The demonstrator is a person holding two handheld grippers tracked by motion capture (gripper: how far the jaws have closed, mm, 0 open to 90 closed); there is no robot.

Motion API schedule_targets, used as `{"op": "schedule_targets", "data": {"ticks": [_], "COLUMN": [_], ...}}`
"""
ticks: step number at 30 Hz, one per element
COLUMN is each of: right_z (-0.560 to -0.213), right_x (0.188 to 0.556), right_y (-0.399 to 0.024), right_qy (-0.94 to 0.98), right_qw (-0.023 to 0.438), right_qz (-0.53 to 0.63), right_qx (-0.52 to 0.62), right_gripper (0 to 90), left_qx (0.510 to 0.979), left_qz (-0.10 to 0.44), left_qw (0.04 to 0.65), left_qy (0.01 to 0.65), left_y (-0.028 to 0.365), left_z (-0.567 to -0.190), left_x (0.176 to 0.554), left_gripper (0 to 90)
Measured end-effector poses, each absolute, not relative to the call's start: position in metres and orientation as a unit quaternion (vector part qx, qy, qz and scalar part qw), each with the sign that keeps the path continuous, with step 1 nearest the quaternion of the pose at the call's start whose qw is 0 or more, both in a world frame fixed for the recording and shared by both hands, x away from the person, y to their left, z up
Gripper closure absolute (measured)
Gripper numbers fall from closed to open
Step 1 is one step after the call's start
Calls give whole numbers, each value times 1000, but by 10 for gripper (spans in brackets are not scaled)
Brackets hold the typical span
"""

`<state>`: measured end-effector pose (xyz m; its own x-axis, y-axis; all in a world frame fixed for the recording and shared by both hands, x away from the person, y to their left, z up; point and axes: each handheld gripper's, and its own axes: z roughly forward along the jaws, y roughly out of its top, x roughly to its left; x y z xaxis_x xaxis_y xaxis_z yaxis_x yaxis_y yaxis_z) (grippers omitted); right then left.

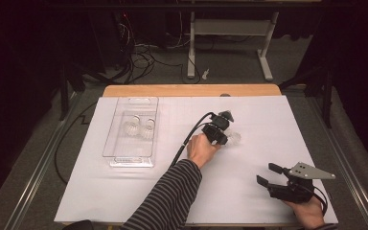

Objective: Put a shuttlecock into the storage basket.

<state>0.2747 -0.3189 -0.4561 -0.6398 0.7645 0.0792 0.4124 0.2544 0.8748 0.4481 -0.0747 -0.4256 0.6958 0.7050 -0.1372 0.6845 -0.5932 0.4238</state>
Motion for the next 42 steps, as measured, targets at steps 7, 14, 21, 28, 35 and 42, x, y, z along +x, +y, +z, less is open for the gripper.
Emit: {"op": "schedule_targets", "data": {"ticks": [7,14,21,28,35,42], "right_z": [-456,-456,-456,-456,-456,-456], "right_x": [275,275,274,274,274,274], "right_y": [-319,-319,-318,-318,-318,-318], "right_qy": [771,771,772,771,771,771], "right_qw": [185,185,184,185,185,185], "right_qz": [476,476,476,477,476,476], "right_qx": [381,381,379,379,381,381], "right_gripper": [311,311,311,311,311,311], "left_qx": [892,891,889,888,889,886], "left_qz": [25,28,24,28,31,31], "left_qw": [228,226,229,236,239,254], "left_qy": [390,392,395,393,390,387], "left_y": [-73,-73,-69,-67,-65,-63], "left_z": [-424,-425,-425,-421,-418,-412], "left_x": [448,448,449,448,447,444], "left_gripper": [872,893,897,898,899,900]}}
